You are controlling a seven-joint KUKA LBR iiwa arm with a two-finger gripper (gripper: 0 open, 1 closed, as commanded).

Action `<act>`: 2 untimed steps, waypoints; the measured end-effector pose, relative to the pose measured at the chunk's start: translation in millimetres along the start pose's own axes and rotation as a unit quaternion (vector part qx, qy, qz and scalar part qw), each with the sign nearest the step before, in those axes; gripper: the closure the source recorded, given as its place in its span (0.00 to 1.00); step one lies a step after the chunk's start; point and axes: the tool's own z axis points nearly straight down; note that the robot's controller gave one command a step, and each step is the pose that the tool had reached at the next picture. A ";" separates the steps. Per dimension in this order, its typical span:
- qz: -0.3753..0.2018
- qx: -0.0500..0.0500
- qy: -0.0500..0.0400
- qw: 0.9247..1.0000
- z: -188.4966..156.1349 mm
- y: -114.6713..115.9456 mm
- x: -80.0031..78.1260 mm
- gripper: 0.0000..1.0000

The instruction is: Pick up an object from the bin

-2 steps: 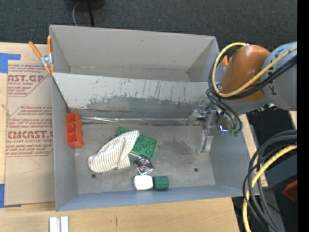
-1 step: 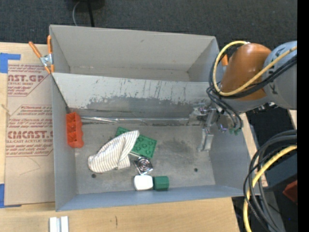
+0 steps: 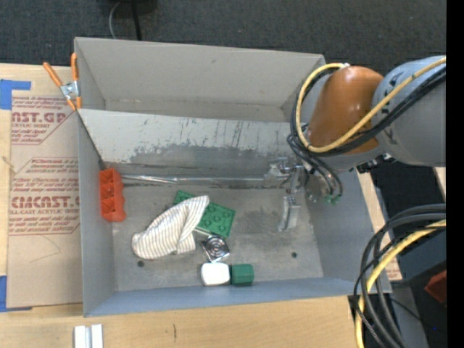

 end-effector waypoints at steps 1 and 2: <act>-0.046 -0.001 -0.002 0.999 -0.5 40.0 -8.6 0.00; -0.069 0.000 -0.001 0.998 -2.1 73.1 -6.8 0.00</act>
Offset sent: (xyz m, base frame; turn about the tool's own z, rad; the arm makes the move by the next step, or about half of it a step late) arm 0.0003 0.1004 0.0040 -0.2387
